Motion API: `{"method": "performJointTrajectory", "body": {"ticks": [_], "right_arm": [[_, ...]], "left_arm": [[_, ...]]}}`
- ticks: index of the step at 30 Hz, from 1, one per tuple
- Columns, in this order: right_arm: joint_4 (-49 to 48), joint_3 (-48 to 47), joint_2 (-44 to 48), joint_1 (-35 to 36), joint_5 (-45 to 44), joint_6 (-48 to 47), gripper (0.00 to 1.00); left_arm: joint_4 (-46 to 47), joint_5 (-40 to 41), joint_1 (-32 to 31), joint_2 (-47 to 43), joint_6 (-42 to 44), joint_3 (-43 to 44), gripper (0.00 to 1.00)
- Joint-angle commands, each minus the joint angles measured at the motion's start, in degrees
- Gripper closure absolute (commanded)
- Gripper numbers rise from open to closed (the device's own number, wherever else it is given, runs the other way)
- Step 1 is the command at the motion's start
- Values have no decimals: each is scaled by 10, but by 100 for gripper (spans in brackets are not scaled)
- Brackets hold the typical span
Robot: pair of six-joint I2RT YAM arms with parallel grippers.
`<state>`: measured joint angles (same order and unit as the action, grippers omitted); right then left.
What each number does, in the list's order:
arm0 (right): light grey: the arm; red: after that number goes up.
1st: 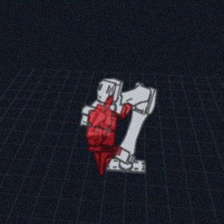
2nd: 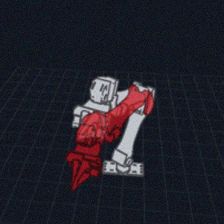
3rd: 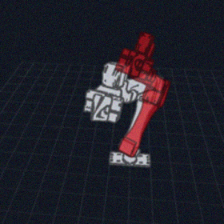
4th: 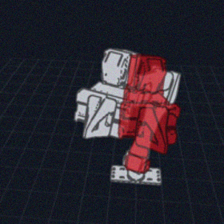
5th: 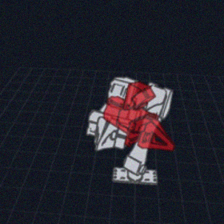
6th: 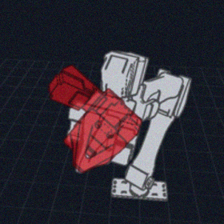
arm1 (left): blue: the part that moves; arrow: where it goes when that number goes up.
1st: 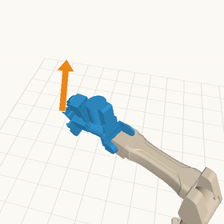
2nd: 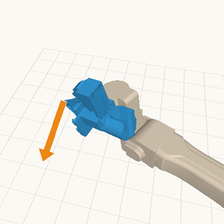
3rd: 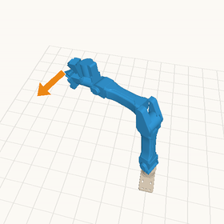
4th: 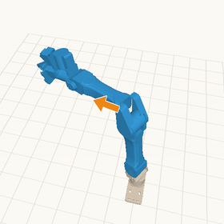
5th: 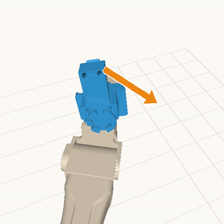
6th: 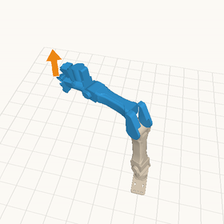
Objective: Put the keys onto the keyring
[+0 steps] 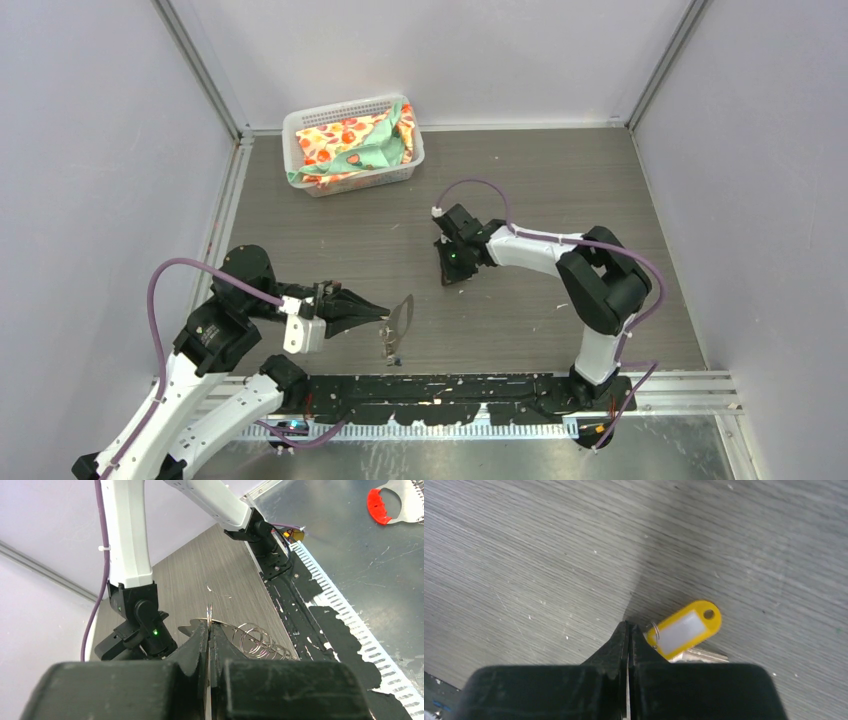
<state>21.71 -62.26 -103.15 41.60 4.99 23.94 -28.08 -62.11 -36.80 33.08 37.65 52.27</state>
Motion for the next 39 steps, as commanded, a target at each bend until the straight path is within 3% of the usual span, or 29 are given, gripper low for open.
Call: {"method": "performJointTrajectory", "body": {"ticks": [1, 7, 11, 12, 13, 14, 17, 19, 23, 26, 30, 35, 39], "right_arm": [[26, -31, -11, 20, 1, -31, 96], [46, -42, 43, 24, -34, -47, 60], [82, -60, 114, 25, -82, -72, 44], [74, -53, 145, 25, -96, -82, 37], [50, -37, 187, 25, -98, -94, 9], [3, -10, 232, 24, -105, -92, 1], [-76, 67, 326, 24, -181, -29, 0], [-101, 114, 348, 24, -150, -52, 0], [-75, 143, 304, 30, -148, -26, 0], [-112, 175, 272, 62, -173, -19, 4], [-150, 180, 214, 73, -189, -19, 24], [-211, 184, 188, 74, -172, -76, 36], [-192, 163, 175, 54, -81, -145, 40]], "left_arm": [[16, 0, -2, -1, -5, 20, 100], [15, 1, -2, -1, -6, 20, 100], [13, 1, -2, -3, -6, 23, 99], [11, 3, -2, -3, -6, 26, 99], [9, 4, -2, -4, -6, 28, 99], [6, 7, -2, -4, -7, 30, 99], [-1, 13, -3, -2, -7, 33, 99], [-1, 18, -2, -1, -12, 33, 99], [15, 41, -3, 2, -44, 33, 100], [16, 40, -2, 8, -47, 33, 99], [16, 36, -2, 12, -48, 33, 100], [15, 36, -2, 17, -50, 35, 100], [16, 35, -2, 17, -52, 34, 99]]}}
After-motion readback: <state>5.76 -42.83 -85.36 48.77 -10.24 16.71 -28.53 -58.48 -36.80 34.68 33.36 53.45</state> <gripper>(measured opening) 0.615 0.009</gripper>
